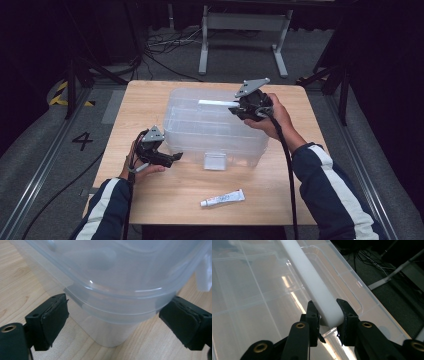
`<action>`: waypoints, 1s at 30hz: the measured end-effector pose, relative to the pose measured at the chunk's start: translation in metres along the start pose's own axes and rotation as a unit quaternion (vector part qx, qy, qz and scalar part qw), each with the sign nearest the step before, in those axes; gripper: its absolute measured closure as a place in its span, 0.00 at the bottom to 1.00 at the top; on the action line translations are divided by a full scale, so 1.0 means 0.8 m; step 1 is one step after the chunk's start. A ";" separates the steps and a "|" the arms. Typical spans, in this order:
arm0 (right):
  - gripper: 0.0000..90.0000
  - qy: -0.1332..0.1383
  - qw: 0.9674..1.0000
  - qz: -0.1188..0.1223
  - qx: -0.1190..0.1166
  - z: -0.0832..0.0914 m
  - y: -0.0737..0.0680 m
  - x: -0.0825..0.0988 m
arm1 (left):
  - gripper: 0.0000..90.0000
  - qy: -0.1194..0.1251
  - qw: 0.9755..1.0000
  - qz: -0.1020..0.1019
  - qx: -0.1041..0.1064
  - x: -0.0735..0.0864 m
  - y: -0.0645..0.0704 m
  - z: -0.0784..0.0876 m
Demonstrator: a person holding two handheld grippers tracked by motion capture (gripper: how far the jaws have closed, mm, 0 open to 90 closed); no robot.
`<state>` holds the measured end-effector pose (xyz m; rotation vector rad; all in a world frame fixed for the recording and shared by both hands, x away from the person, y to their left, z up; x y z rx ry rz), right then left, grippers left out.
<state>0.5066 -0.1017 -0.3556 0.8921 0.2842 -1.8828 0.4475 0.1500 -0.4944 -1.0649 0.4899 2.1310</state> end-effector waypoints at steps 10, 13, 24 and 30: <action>0.83 0.006 1.000 0.017 0.002 0.006 -0.007 0.004 | 0.17 0.009 1.000 0.004 0.001 0.003 0.015 0.017; 0.82 0.008 1.000 0.013 0.000 0.008 -0.008 0.006 | 0.17 0.009 1.000 0.000 0.003 0.004 0.021 0.020; 0.82 0.010 1.000 0.007 0.002 0.010 0.002 0.005 | 0.22 0.007 1.000 -0.019 -0.006 0.004 0.027 0.026; 0.81 0.013 1.000 -0.001 -0.001 0.012 0.009 -0.001 | 0.26 0.011 1.000 -0.023 -0.004 0.007 0.026 0.034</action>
Point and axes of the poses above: each handheld gripper's, and its own axes: z roughly backward along the jaws, x roughly out of its underside, y roughly to its right, the point moved 7 cm from there along -z, roughly forward along the jaws, and after that the axes turned 6 degrees about -x, right-handed, at the moved point
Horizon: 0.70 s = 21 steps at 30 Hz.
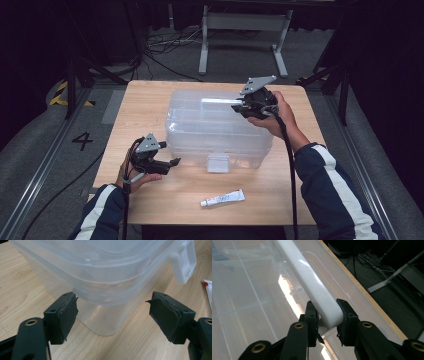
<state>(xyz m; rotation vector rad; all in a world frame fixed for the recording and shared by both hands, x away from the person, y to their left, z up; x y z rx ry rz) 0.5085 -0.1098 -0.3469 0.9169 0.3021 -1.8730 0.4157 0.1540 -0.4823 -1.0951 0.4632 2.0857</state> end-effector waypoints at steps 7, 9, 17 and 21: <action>0.80 -0.003 1.000 -0.009 0.000 0.001 0.006 -0.005 | 0.35 0.020 1.000 0.005 -0.007 -0.002 -0.001 0.023; 0.80 -0.005 1.000 -0.009 -0.001 0.002 0.009 -0.007 | 0.38 0.027 1.000 0.006 -0.009 -0.003 -0.003 0.031; 0.79 -0.007 1.000 -0.012 0.000 0.003 0.017 -0.015 | 0.62 0.047 0.999 0.008 -0.016 -0.011 -0.006 0.044; 0.79 -0.008 1.000 -0.013 0.002 0.003 0.019 -0.017 | 0.79 0.056 0.998 0.007 -0.032 -0.020 -0.007 0.044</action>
Point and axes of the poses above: each handheld gripper's, and its own axes: z roughly backward along the jaws, x roughly out of its underside, y roughly to its right, the point moved 7 cm from there along -z, roughly forward along the jaws, and after that the axes turned 6 degrees about -x, right-handed, at the moved point
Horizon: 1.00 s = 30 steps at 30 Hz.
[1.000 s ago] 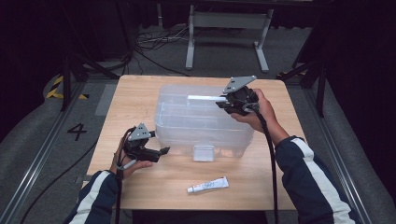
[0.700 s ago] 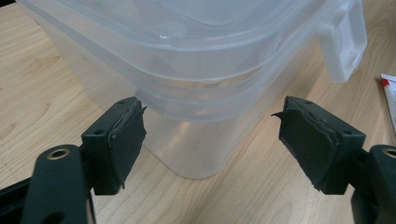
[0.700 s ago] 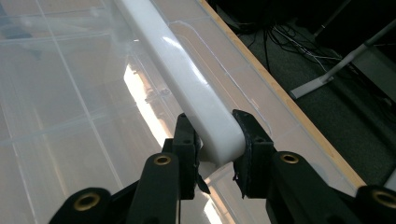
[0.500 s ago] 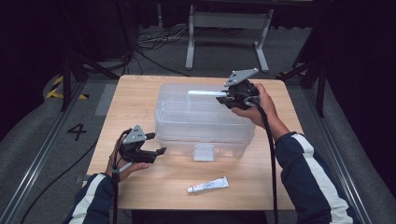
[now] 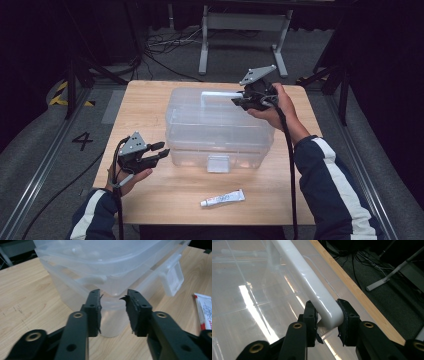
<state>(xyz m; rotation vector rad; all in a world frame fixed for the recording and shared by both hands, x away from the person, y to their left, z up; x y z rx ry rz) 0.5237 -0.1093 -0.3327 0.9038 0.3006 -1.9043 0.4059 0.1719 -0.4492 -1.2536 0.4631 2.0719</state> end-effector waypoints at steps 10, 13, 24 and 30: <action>0.79 -0.008 1.000 0.002 0.004 0.001 0.002 -0.002 | 0.99 0.002 0.999 0.002 -0.034 -0.013 -0.002 -0.020; 0.78 -0.009 1.000 0.006 0.006 0.001 0.001 -0.002 | 1.00 -0.002 0.999 -0.002 -0.035 -0.013 -0.002 -0.022; 0.73 0.033 0.999 0.008 0.025 0.047 0.003 0.016 | 1.00 -0.010 0.999 -0.009 -0.035 -0.012 -0.003 -0.023; 0.71 0.057 0.997 0.009 0.050 0.083 0.012 0.047 | 1.00 -0.011 0.999 -0.011 -0.034 -0.013 -0.003 -0.022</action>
Point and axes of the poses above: each handheld gripper's, and its own axes: z roughly backward along the jaws, x roughly out of its underside, y roughly to its right, the point moved 7 cm from there along -z, roughly forward along the jaws, and after that the axes turned 6 degrees about -x, right-handed, at the moved point
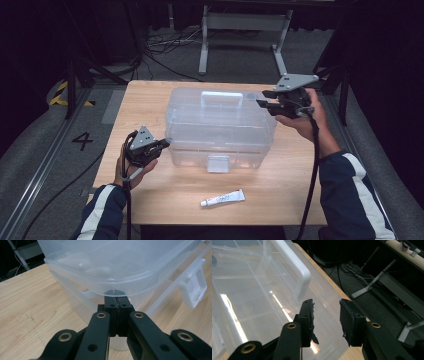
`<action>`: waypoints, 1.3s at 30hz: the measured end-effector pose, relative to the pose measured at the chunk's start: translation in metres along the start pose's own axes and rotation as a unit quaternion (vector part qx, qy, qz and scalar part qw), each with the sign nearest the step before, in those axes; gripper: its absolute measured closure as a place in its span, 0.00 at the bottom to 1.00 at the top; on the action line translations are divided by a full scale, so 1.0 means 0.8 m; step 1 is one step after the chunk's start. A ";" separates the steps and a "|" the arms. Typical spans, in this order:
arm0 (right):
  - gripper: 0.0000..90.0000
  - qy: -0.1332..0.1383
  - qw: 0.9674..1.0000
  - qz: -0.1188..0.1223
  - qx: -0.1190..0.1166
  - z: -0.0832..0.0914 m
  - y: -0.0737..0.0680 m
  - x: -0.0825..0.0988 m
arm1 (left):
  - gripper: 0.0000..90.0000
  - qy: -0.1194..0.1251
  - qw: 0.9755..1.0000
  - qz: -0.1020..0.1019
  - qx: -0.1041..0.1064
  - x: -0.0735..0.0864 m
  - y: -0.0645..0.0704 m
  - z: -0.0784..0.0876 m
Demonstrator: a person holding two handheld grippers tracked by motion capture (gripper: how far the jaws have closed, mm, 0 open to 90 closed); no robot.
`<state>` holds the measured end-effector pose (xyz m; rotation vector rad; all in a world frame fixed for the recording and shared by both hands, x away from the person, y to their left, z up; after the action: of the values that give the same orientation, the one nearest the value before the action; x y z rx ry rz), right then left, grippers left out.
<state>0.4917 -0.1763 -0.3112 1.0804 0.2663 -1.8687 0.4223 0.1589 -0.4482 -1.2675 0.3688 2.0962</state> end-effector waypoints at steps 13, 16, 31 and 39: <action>0.67 0.027 0.998 -0.035 0.034 0.034 0.011 0.100 | 1.00 0.006 1.000 -0.008 -0.003 -0.011 -0.004 0.003; 0.65 0.026 0.998 -0.044 0.029 0.031 0.010 0.117 | 1.00 0.008 1.000 -0.010 -0.004 -0.013 -0.005 0.003; 0.57 0.019 1.000 -0.019 -0.014 -0.003 -0.021 0.158 | 1.00 0.025 1.000 -0.011 -0.002 -0.033 -0.013 0.004; 0.60 0.061 0.998 0.000 0.002 -0.001 -0.028 0.146 | 0.98 0.026 0.999 -0.019 -0.005 -0.037 -0.012 0.004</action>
<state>0.4528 -0.2353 -0.4073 1.1981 0.3322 -1.8065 0.4356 0.1566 -0.4202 -1.3264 0.3542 2.0399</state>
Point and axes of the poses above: each handheld gripper's, and its own axes: z roughly backward along the jaws, x roughly out of its underside, y roughly to its right, the point moved 7 cm from there along -z, roughly forward along the jaws, and after that the axes turned 6 degrees about -x, right-handed, at the moved point
